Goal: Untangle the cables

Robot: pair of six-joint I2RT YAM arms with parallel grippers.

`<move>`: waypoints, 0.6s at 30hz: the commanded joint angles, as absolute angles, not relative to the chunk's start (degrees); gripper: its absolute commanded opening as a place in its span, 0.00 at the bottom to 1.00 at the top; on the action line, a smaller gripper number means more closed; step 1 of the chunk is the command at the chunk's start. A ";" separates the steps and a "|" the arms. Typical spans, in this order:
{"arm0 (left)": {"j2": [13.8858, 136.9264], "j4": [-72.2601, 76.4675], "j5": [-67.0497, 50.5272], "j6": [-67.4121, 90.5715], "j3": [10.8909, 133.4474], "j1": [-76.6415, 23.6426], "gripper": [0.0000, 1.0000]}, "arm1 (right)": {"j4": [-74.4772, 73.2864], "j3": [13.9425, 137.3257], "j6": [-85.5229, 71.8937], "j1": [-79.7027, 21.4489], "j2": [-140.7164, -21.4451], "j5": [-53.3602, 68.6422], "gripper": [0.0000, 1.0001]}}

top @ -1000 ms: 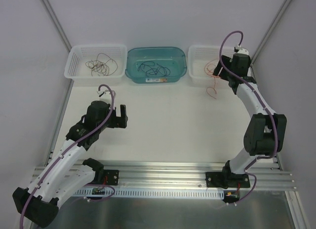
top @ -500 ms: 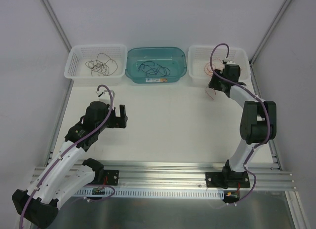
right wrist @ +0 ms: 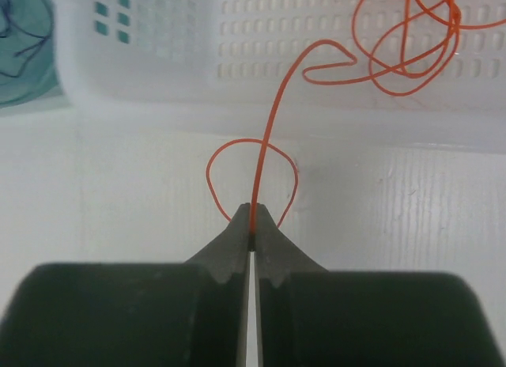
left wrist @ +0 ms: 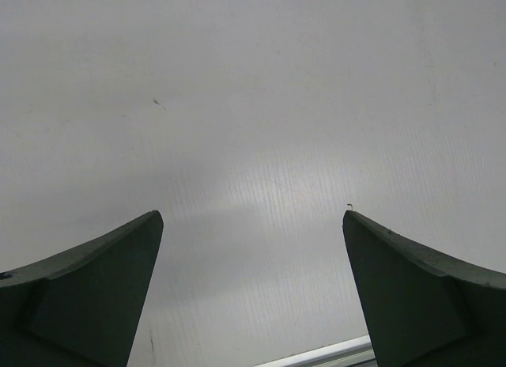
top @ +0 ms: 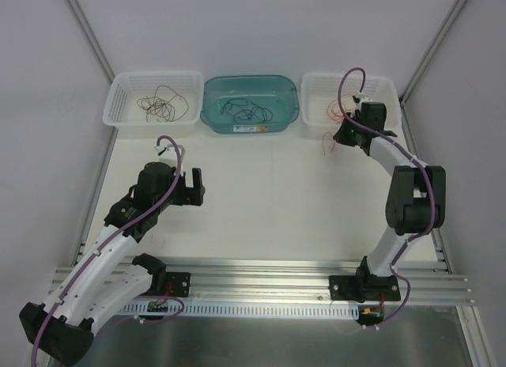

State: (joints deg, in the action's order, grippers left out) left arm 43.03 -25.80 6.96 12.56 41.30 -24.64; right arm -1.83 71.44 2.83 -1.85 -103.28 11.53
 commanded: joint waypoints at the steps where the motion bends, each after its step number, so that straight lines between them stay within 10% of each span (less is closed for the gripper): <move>1: 42.80 -25.05 5.98 11.60 41.57 -24.17 0.99 | -3.86 74.52 2.20 -1.67 -96.16 18.19 0.01; 18: 42.45 -24.96 6.59 11.43 41.40 -24.17 0.99 | -10.19 107.37 -2.64 -1.23 -109.83 7.13 0.05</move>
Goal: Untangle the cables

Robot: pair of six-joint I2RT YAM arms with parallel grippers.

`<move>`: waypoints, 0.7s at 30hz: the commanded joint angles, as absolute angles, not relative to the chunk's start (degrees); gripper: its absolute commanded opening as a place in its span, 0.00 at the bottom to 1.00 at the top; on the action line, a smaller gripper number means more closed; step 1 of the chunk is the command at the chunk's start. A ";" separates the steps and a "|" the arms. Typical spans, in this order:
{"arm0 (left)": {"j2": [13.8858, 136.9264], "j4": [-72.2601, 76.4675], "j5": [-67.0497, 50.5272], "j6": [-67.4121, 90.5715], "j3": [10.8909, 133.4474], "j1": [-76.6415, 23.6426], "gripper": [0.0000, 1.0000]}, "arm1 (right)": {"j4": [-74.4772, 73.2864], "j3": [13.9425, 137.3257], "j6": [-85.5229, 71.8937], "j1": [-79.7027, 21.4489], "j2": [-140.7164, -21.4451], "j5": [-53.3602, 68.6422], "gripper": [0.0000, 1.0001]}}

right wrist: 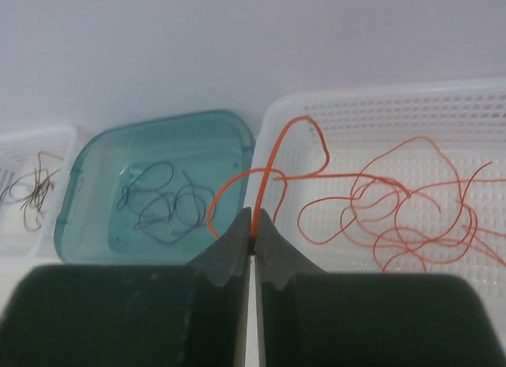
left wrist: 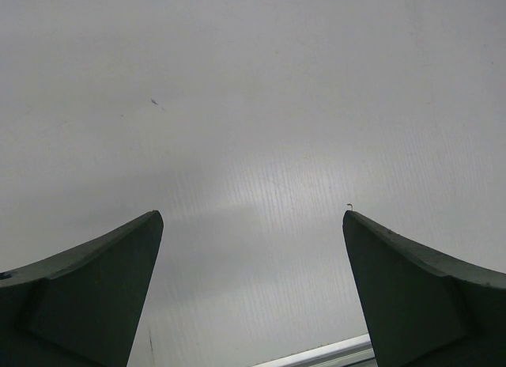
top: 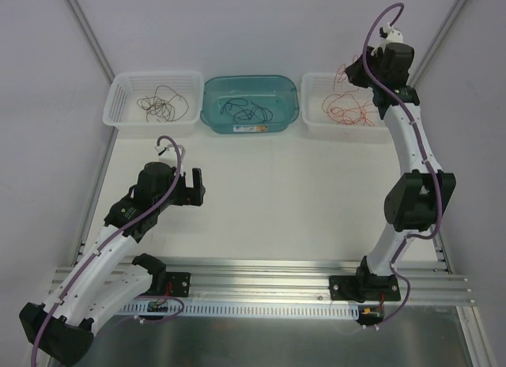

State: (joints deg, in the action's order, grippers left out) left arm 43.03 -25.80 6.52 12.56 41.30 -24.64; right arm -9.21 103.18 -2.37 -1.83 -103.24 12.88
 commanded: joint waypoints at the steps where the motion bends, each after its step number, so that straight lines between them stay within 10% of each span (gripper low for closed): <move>1: 42.36 -25.05 6.59 11.43 41.40 -24.17 0.99 | -11.07 109.23 -2.64 -1.06 -111.86 5.81 0.06; 11: 42.01 -24.96 6.68 11.34 41.40 -24.17 0.99 | -11.78 108.20 -0.35 -0.44 -114.97 2.99 0.74; 21: 37.71 -24.96 8.35 11.60 40.96 -24.08 0.99 | -14.24 93.89 2.46 -0.44 -96.88 0.00 0.96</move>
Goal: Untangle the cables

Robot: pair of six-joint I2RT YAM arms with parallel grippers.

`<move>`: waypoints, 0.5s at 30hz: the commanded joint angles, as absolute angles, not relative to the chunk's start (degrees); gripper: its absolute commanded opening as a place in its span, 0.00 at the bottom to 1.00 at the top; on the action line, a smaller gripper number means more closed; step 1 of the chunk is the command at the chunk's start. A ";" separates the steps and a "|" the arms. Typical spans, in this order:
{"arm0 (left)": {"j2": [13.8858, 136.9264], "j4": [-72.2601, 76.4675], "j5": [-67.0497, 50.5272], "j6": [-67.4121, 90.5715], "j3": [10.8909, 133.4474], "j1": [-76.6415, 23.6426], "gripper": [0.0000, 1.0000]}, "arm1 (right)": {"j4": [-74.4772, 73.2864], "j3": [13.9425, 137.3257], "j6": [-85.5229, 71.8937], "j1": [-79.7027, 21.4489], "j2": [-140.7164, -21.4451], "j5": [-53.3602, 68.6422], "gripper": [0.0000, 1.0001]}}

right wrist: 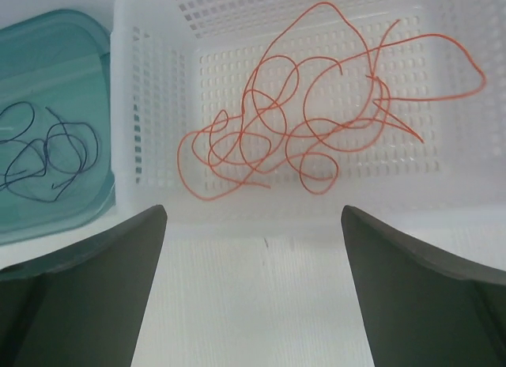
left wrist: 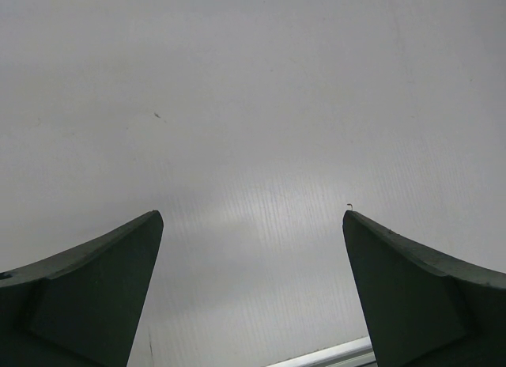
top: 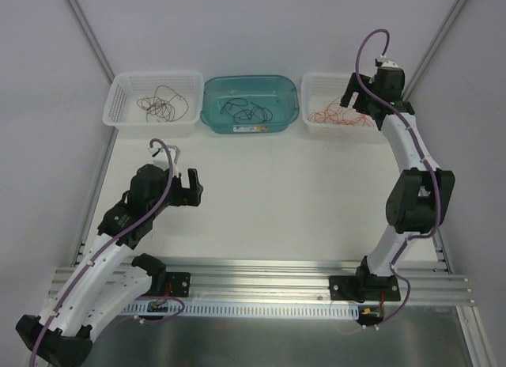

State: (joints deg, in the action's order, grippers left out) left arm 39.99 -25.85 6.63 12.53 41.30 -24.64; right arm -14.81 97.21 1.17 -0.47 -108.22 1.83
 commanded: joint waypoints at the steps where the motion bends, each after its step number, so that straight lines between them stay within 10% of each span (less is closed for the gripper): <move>1: 36.40 -24.96 9.22 11.78 40.87 -24.00 0.99 | -14.33 91.78 2.55 -0.44 -94.33 -2.35 0.98; 15: 23.39 -23.03 19.06 13.18 38.15 -24.00 0.99 | -33.39 71.99 4.57 -0.44 -47.05 -16.43 0.97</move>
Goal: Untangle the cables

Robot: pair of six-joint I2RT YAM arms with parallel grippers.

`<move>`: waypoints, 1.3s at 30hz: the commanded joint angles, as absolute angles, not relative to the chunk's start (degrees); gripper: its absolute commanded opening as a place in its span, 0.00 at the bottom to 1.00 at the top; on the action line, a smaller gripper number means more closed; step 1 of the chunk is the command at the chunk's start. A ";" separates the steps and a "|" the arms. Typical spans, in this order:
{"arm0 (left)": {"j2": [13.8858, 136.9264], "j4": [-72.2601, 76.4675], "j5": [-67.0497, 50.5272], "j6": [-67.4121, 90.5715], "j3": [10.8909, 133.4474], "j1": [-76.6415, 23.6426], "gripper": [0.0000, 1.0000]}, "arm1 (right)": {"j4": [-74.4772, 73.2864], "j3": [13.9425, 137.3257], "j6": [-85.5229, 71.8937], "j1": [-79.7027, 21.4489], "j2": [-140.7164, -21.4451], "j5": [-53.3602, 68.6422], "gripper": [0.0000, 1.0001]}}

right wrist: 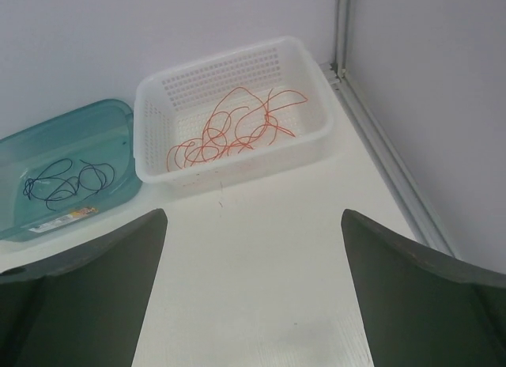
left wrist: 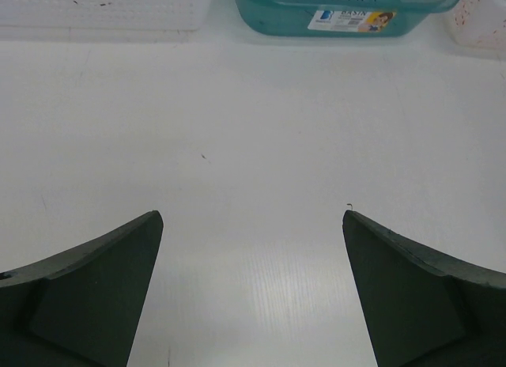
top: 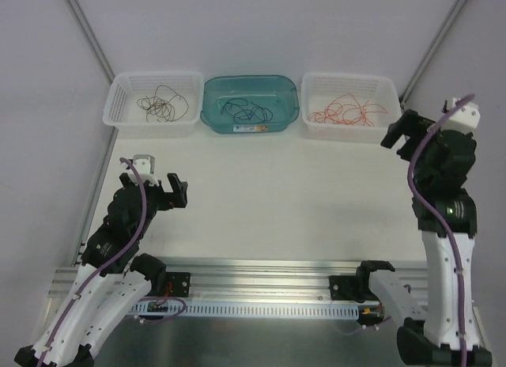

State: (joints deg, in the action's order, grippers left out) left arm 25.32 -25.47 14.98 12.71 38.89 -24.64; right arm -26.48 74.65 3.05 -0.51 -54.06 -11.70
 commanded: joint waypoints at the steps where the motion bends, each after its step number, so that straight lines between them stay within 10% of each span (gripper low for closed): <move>1: 21.81 -22.77 19.77 13.18 37.62 -24.08 0.99 | -35.92 70.50 4.57 -0.44 -44.41 -16.61 0.97; 19: -9.32 -24.25 26.28 9.58 33.22 -24.08 0.99 | -46.49 54.50 9.32 -2.11 1.82 -14.59 0.97; 39: -9.32 -26.72 29.62 9.49 33.31 -24.08 0.99 | -48.43 44.56 7.30 -6.77 10.81 -20.74 0.97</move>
State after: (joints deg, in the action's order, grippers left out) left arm 0.19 -26.81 27.73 10.85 33.21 -24.64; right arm -49.80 44.84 7.99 -6.37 -0.30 -19.40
